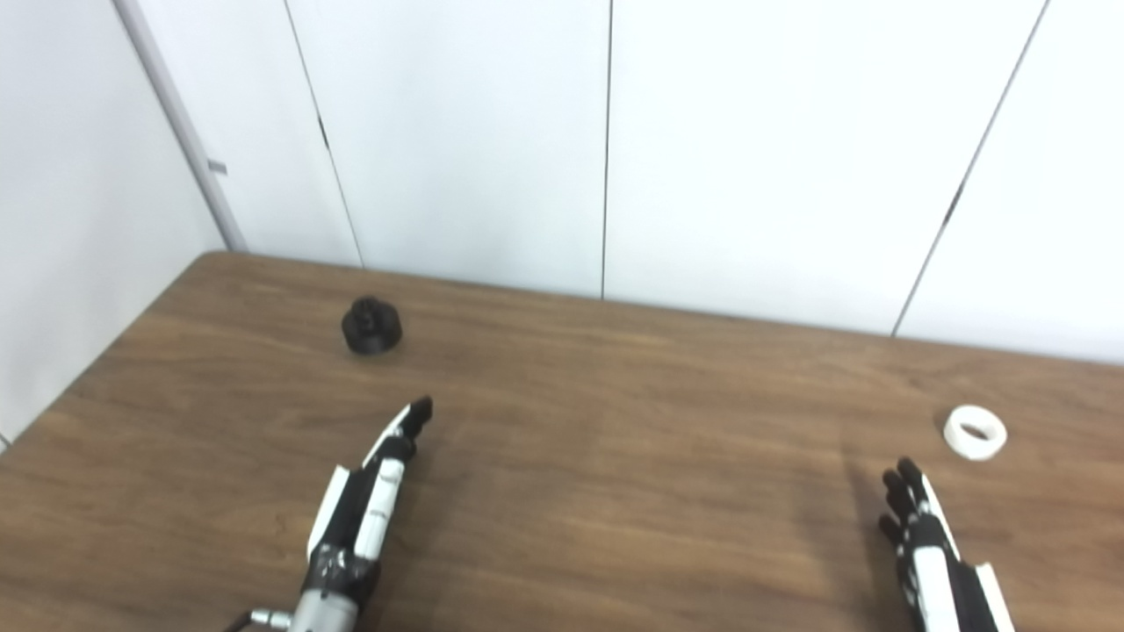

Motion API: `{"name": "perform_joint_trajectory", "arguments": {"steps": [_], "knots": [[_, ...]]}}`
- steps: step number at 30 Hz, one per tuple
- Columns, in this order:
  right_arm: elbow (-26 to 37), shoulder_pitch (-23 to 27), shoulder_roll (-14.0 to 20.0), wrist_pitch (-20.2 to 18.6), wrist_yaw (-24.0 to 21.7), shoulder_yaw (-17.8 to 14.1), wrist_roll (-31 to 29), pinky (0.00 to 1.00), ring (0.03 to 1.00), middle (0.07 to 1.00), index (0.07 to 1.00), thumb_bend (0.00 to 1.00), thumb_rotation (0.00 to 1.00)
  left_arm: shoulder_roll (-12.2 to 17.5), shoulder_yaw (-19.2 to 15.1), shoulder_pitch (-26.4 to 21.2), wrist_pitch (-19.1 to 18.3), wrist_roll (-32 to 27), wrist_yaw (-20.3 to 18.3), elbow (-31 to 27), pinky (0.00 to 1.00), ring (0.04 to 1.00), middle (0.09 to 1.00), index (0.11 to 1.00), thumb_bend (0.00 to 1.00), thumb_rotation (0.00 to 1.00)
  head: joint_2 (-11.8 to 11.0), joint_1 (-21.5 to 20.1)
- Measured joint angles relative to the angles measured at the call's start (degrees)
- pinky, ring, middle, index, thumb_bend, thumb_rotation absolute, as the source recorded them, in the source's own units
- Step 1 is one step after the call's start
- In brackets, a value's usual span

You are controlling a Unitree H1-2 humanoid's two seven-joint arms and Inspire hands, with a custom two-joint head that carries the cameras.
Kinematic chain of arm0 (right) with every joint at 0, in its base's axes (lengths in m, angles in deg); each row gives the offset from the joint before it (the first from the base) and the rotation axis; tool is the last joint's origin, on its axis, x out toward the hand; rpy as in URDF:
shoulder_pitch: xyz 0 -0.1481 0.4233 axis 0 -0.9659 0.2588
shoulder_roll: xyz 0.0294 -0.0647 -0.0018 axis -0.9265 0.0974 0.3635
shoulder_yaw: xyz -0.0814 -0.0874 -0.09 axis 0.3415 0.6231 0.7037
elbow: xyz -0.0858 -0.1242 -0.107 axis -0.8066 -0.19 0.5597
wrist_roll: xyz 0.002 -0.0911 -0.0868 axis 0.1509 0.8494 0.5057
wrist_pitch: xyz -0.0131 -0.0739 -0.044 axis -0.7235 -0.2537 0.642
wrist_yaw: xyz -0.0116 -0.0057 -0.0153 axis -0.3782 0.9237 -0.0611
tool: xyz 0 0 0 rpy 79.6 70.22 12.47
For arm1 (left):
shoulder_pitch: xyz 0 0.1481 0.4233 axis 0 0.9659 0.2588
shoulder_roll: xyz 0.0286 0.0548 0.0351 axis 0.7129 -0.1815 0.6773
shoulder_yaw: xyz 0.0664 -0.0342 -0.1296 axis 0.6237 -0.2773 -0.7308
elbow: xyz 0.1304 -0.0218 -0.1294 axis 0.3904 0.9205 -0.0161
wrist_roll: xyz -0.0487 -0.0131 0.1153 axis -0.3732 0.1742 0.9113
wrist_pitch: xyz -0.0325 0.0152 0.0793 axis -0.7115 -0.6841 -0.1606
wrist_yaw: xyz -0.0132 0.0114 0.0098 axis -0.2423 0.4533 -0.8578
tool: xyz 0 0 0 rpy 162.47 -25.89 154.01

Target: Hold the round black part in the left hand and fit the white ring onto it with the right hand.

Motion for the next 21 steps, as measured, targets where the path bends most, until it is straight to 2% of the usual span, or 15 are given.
{"name": "perform_joint_trajectory", "arguments": {"steps": [7, 12, 15, 21], "knots": [[-1.26, 0.12, 0.82, 1.33, -0.68, 0.01, -0.90, 1.00, 1.000, 0.975, 0.989, 0.58, 1.00, -0.10, 0.31, -0.08, 0.09, 1.27, 0.34, 0.13, 1.00, 0.994, 0.952, 0.946, 0.55, 0.98, -0.53, -0.09], [-1.30, 0.12, 1.25, 1.34, -0.87, 0.06, -1.27, 1.00, 0.998, 0.976, 0.994, 0.57, 1.00, -0.15, 0.56, -0.07, -0.14, 1.85, 0.34, 0.10, 1.00, 0.998, 0.961, 0.959, 0.58, 0.94, 0.00, -0.17], [-1.30, 0.11, 1.32, 1.35, -0.89, 0.07, -1.27, 1.00, 0.993, 0.973, 0.991, 0.57, 1.00, -0.14, 0.64, -0.03, -0.64, 1.81, 0.31, 0.00, 1.00, 0.999, 0.959, 0.952, 0.59, 0.83, 0.26, -0.35], [-1.26, 0.10, 1.29, 1.31, -0.86, 0.06, -1.39, 1.00, 0.988, 0.960, 0.977, 0.56, 1.00, -0.26, 0.92, 0.26, -1.66, 3.27, 0.95, -1.33, 0.98, 0.955, 0.942, 0.947, 0.70, 0.51, 0.52, -0.61]]}}
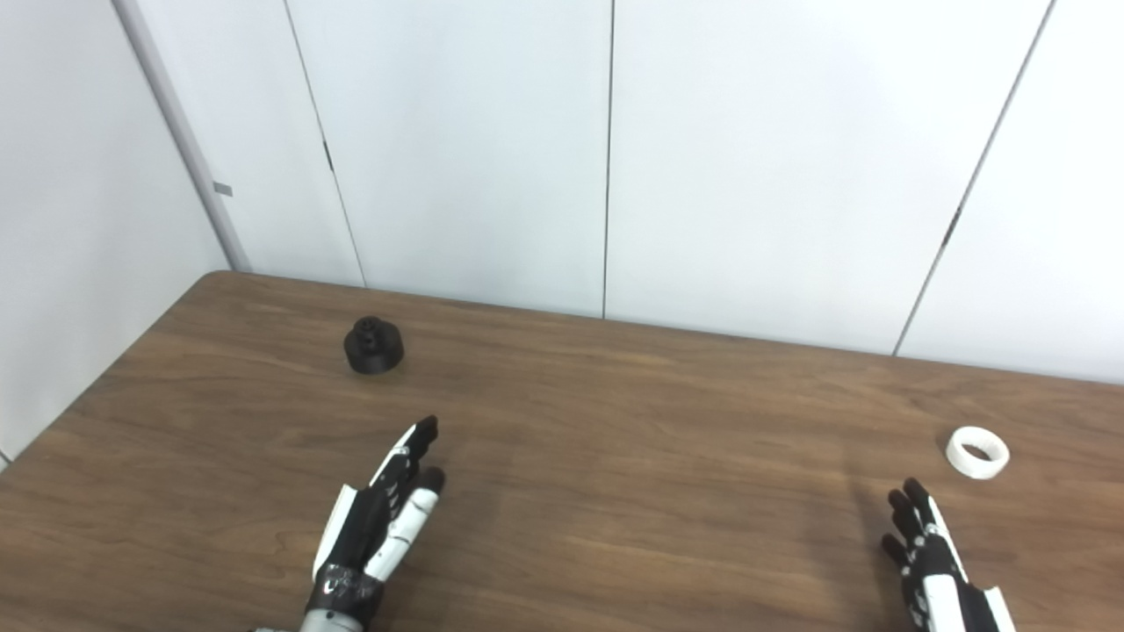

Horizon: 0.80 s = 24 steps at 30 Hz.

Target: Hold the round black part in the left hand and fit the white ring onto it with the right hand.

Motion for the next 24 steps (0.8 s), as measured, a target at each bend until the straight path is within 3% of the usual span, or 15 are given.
{"name": "perform_joint_trajectory", "arguments": {"steps": [3, 9, 12, 17, 24], "knots": [[0.00, 0.00, -0.07, 0.04, 0.01, 0.01, 0.11, 1.00, 0.982, 0.959, 0.976, 0.56, 1.00, -0.23, -0.02, 0.09, -1.78, 0.55, 0.65, -1.47, 1.00, 0.965, 0.938, 0.940, 0.77, 0.41, 0.26, -0.44], [0.06, -0.03, -0.15, 0.16, 0.06, 0.06, 0.62, 1.00, 0.971, 0.951, 0.974, 0.57, 1.00, -0.14, -0.87, -0.41, -6.66, 3.37, 0.99, -4.39, 1.00, 0.972, 0.935, 0.942, 0.92, 0.36, 0.35, -1.14], [0.06, -0.09, -0.14, 0.16, 0.10, 0.05, 0.98, 1.00, 0.969, 0.949, 0.971, 0.57, 1.00, 1.27, -1.60, -1.73, -9.78, 3.76, 0.57, -6.26, 1.00, 0.995, 0.949, 0.947, 0.97, 0.35, 0.35, -1.23], [0.41, -0.14, -0.17, -0.32, 0.22, 0.12, 1.72, 1.00, 0.970, 0.949, 0.968, 0.58, 1.00, 4.44, -1.80, -5.44, -16.02, 8.18, -0.10, -9.91, 1.00, 1.000, 0.983, 0.956, 0.96, 0.39, 0.35, -1.32], [0.66, -0.14, -0.33, -0.61, 0.23, 0.17, 1.83, 1.00, 0.964, 0.952, 0.976, 0.57, 1.00, 7.90, -3.56, -9.34, -20.29, 11.70, -0.76, -11.08, 1.00, 1.000, 0.981, 0.910, 0.97, 0.38, 0.35, -1.41]]}}
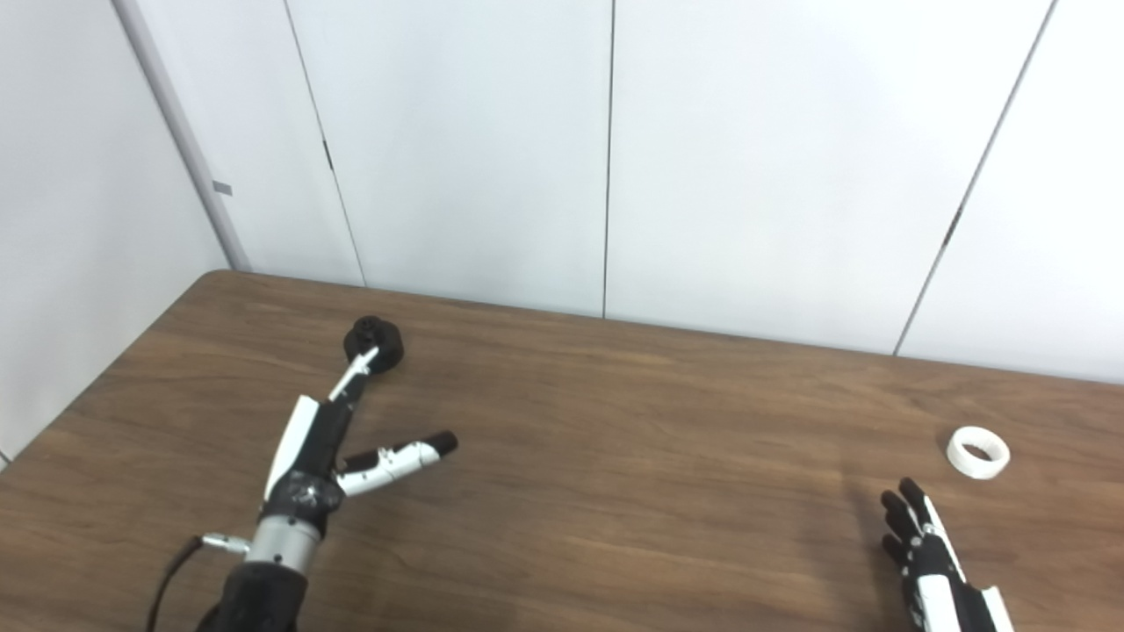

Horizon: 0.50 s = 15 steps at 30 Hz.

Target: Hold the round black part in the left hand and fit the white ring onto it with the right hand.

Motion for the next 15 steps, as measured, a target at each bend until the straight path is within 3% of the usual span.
{"name": "perform_joint_trajectory", "arguments": {"steps": [6, 15], "knots": [[0.02, -0.02, 0.00, -0.03, 0.09, 0.00, 0.27, 1.00, 0.959, 0.948, 0.973, 0.59, 1.00, 2.28, -1.84, -1.46, -1.01, 3.20, 0.62, 1.87, 1.00, 1.000, 0.971, 0.898, 0.93, 0.35, 0.09, 0.00], [0.01, -0.06, 0.00, 0.21, 0.10, 0.00, 0.27, 1.00, 0.951, 0.940, 0.968, 0.59, 1.00, 4.66, -6.53, -4.37, -2.27, 1.52, 1.16, 6.18, 1.00, 1.000, 0.978, 0.890, 0.95, 0.34, 0.09, 0.26]]}}
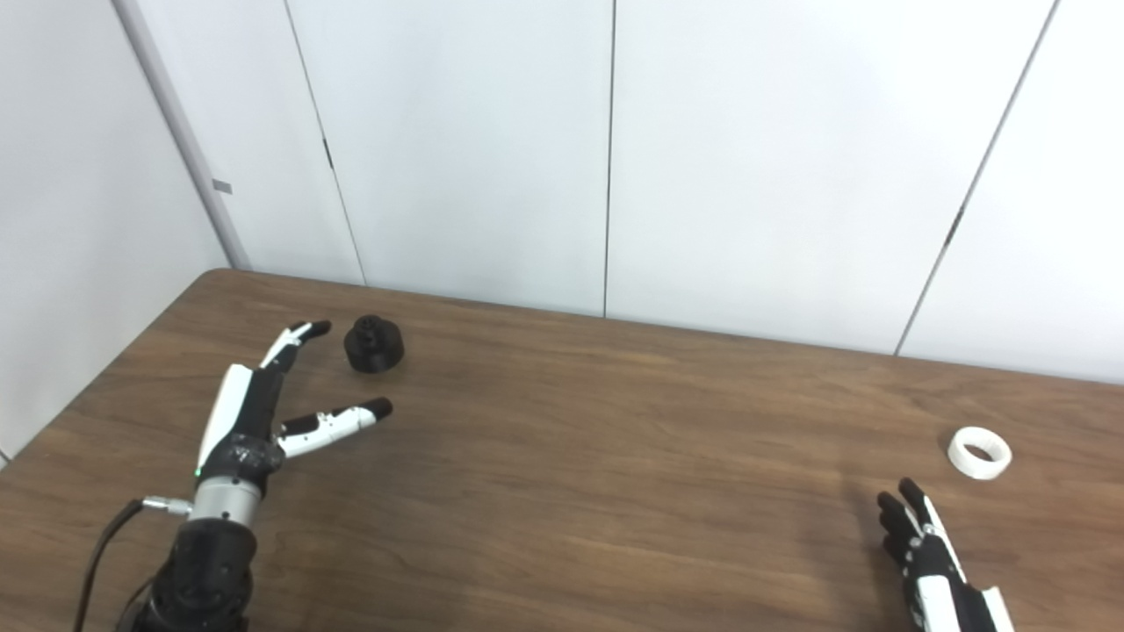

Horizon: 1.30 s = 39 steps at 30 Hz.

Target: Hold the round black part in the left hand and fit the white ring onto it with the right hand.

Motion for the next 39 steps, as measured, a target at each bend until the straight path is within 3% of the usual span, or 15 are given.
{"name": "perform_joint_trajectory", "arguments": {"steps": [9, 15, 22, 39], "knots": [[0.28, -0.21, 0.00, -0.09, 0.02, 0.04, 0.17, 1.00, 0.945, 0.938, 0.966, 0.60, 1.00, 4.20, -0.74, -2.93, -0.18, -0.54, 0.28, 5.59, 1.00, 1.000, 0.955, 0.851, 0.93, 0.33, 0.35, -0.18], [0.29, -0.35, 0.01, -0.03, 0.02, 0.03, 0.14, 1.00, 0.947, 0.942, 0.972, 0.60, 1.00, 4.84, -0.36, -5.32, -0.71, 0.63, 0.87, 9.98, 1.00, 1.000, 0.958, 0.849, 0.95, 0.33, 0.44, -0.87], [-0.03, -0.37, -0.13, 1.12, 0.02, 0.01, -0.07, 0.99, 0.896, 0.912, 0.951, 0.56, 1.00, 6.95, 2.43, -9.03, -0.64, 3.72, 1.60, 16.45, 1.00, 0.995, 0.939, 0.842, 0.96, 0.36, 0.53, -1.32], [-0.02, -0.47, -0.16, 0.95, 0.04, 0.06, 0.06, 1.00, 0.913, 0.921, 0.962, 0.58, 1.00, 11.14, 6.78, -16.61, 0.21, 3.92, 1.24, 29.04, 1.00, 0.990, 0.930, 0.822, 0.98, 0.30, 0.44, -1.32]]}}
